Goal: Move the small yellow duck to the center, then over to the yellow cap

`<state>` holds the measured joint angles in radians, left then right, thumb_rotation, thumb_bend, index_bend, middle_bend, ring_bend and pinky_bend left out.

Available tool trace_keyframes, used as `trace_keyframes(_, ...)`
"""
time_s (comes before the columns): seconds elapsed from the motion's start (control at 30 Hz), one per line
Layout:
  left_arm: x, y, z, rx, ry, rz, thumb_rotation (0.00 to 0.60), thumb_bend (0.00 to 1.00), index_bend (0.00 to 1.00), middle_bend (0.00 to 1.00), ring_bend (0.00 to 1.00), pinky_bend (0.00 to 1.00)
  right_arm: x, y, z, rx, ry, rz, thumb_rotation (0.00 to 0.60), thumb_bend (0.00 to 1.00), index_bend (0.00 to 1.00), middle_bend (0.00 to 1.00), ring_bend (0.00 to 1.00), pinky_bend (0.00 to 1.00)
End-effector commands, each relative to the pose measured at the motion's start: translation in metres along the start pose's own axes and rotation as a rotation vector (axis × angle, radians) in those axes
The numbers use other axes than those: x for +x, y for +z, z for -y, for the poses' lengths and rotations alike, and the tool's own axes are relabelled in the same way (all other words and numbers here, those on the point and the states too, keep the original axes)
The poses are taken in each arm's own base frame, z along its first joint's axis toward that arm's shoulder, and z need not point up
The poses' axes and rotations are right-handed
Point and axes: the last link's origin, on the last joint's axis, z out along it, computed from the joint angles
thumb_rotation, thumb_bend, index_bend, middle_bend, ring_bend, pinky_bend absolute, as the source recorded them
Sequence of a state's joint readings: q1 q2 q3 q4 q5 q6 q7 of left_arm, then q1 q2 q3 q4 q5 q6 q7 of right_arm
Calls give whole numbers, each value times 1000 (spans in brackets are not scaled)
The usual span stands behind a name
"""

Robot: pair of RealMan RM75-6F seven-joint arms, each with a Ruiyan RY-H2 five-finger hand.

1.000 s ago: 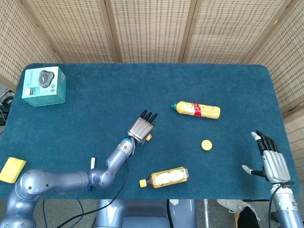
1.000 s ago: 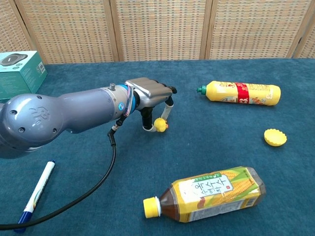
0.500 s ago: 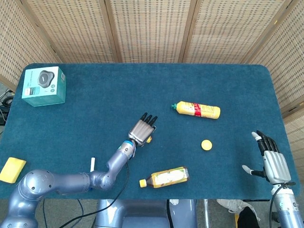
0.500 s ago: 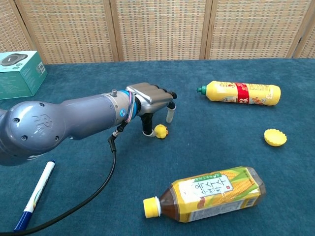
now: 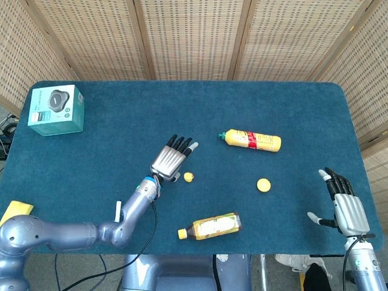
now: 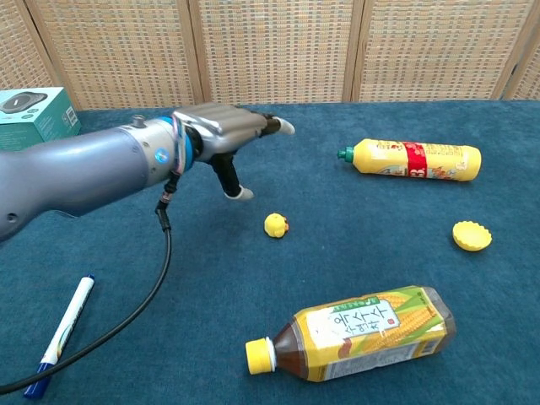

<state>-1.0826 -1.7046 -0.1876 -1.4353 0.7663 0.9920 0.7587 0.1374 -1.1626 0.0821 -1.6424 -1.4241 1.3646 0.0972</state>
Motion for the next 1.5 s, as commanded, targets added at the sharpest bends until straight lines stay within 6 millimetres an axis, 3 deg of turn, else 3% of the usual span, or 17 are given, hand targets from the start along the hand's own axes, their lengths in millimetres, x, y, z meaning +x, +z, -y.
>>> trace_keyframes(0.03, 13, -42, 39, 82, -67, -109, 600, 285, 0, 0, 0, 0, -1, -1, 2, 8, -2, 0, 600, 84, 52, 0, 0, 0)
trace_keyframes(0.17, 7, -100, 79, 203, -117, -161, 600, 279, 0, 0, 0, 0, -3, -3, 6, 22, -17, 6, 600, 84, 52, 0, 0, 0)
trace_keyframes(0.37, -6, -172, 121, 346, -116, -182, 600, 265, 0, 0, 0, 0, -9, -4, 11, 36, -48, 10, 600, 83, 52, 0, 0, 0)
trace_keyframes(0.53, -20, -223, 143, 432, -101, -143, 600, 260, 0, 0, 0, 0, -12, -7, 17, 50, -74, 7, 600, 84, 52, 0, 0, 0)
trace_keyframes(0.7, -32, -256, 146, 466, -97, -125, 600, 260, 0, 0, 0, 0, -15, -8, 19, 54, -89, 6, 600, 85, 52, 0, 0, 0)
trace_keyframes(1.07, -25, -282, 147, 463, -108, -176, 600, 259, 0, 0, 0, 0, -19, -9, 37, 118, -110, -5, 600, 84, 91, 0, 0, 0)
trace_keyframes(1.2, -26, -283, 150, 465, -115, -173, 600, 259, 0, 0, 0, 0, -17, -4, 70, 203, -136, -12, 600, 85, 152, 0, 0, 0)
trace_keyframes(1.33, -24, -282, 153, 468, -128, -204, 600, 259, 0, 0, 0, 0, -14, 9, 115, 290, -145, -32, 600, 83, 241, 0, 0, 0)
trace_keyframes(1.5, -28, -279, 155, 463, -137, -204, 600, 260, 0, 0, 0, 0, -25, 29, 169, 366, -173, -4, 600, 83, 249, 0, 0, 0)
